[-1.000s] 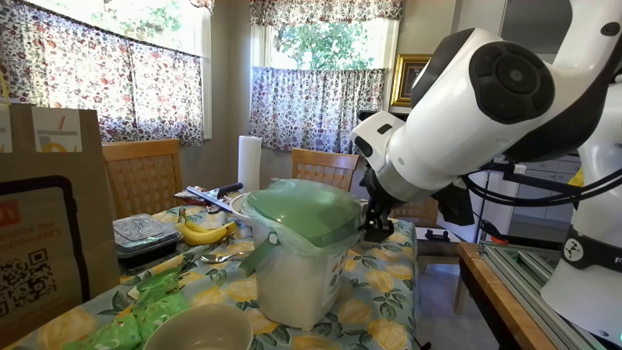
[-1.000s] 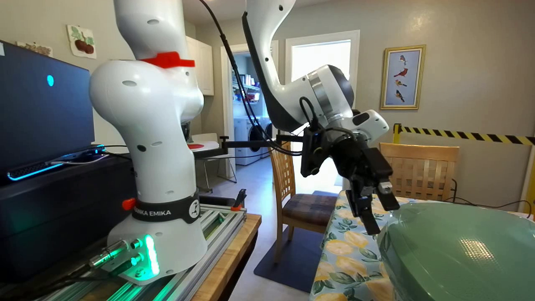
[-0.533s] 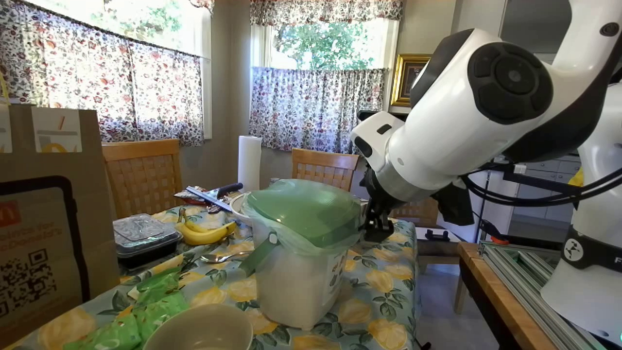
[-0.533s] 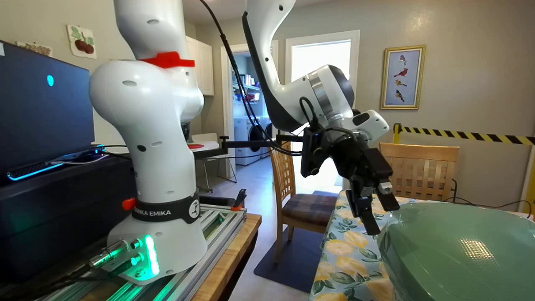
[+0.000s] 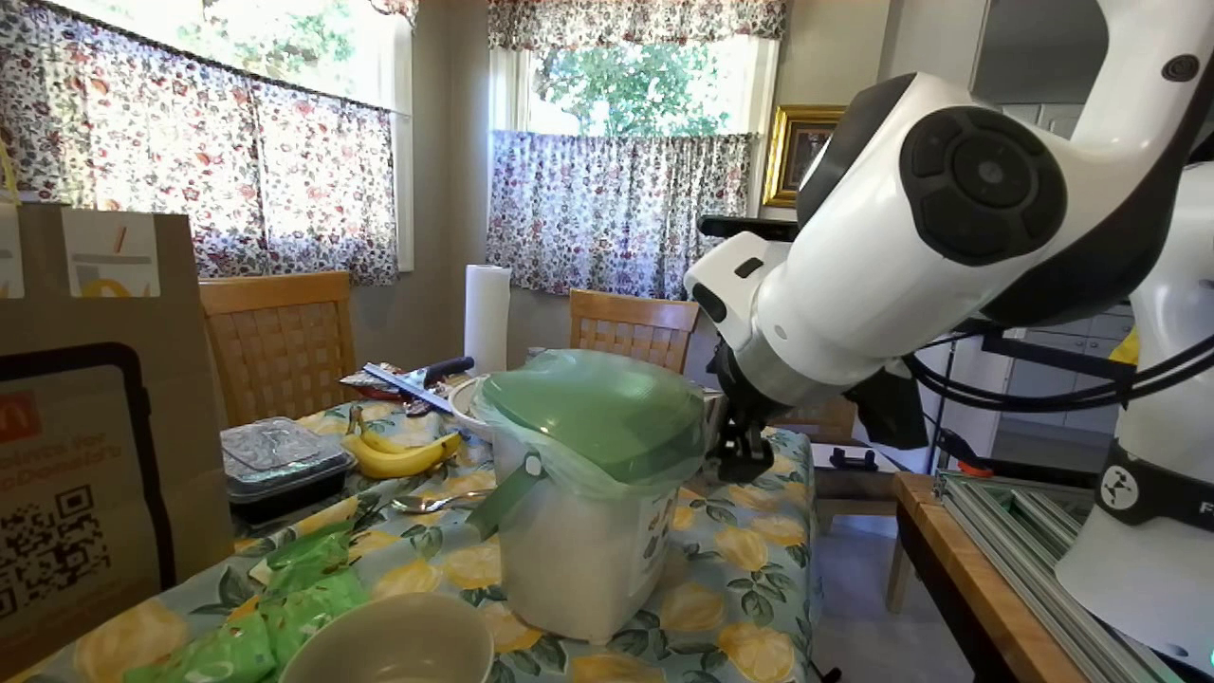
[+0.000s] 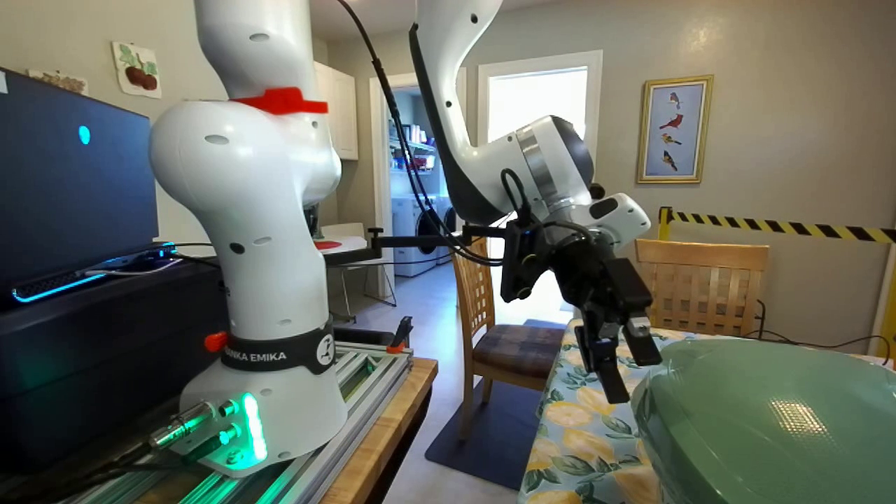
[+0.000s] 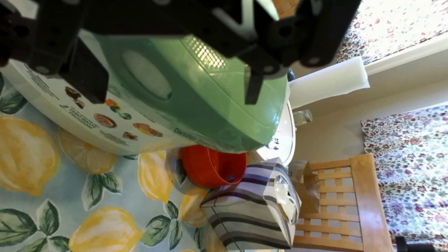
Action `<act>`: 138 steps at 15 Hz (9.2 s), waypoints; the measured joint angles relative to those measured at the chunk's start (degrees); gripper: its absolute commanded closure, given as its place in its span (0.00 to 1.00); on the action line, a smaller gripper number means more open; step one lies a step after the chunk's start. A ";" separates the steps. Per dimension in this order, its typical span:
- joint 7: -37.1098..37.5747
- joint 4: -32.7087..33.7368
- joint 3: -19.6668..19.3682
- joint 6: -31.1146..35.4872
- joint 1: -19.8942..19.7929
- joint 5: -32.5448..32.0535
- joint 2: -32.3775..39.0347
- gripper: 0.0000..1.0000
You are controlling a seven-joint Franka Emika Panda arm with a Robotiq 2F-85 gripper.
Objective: Turn the bin around then open it.
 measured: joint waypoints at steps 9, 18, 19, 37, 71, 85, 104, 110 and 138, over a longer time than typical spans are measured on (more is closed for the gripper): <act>0.04 1.17 -1.44 0.00 -0.20 -0.05 1.16 0.00; 0.04 3.30 -1.53 0.00 -0.17 -0.05 4.10 0.00; 0.04 3.51 -1.59 0.00 -0.18 -0.05 4.26 0.00; 1.29 3.63 -1.61 -1.65 -0.09 -0.01 3.34 0.00; 4.53 5.15 0.15 -8.59 2.06 1.79 -1.82 0.00; -10.46 -4.58 -3.47 1.41 1.26 -21.38 -14.26 0.00; -27.74 1.87 -13.41 8.92 -2.97 -26.72 -22.19 0.00; -34.78 8.72 -17.27 20.74 -5.23 -29.42 -18.59 0.00; -41.88 22.69 -11.11 15.55 -4.99 -10.56 -3.86 0.00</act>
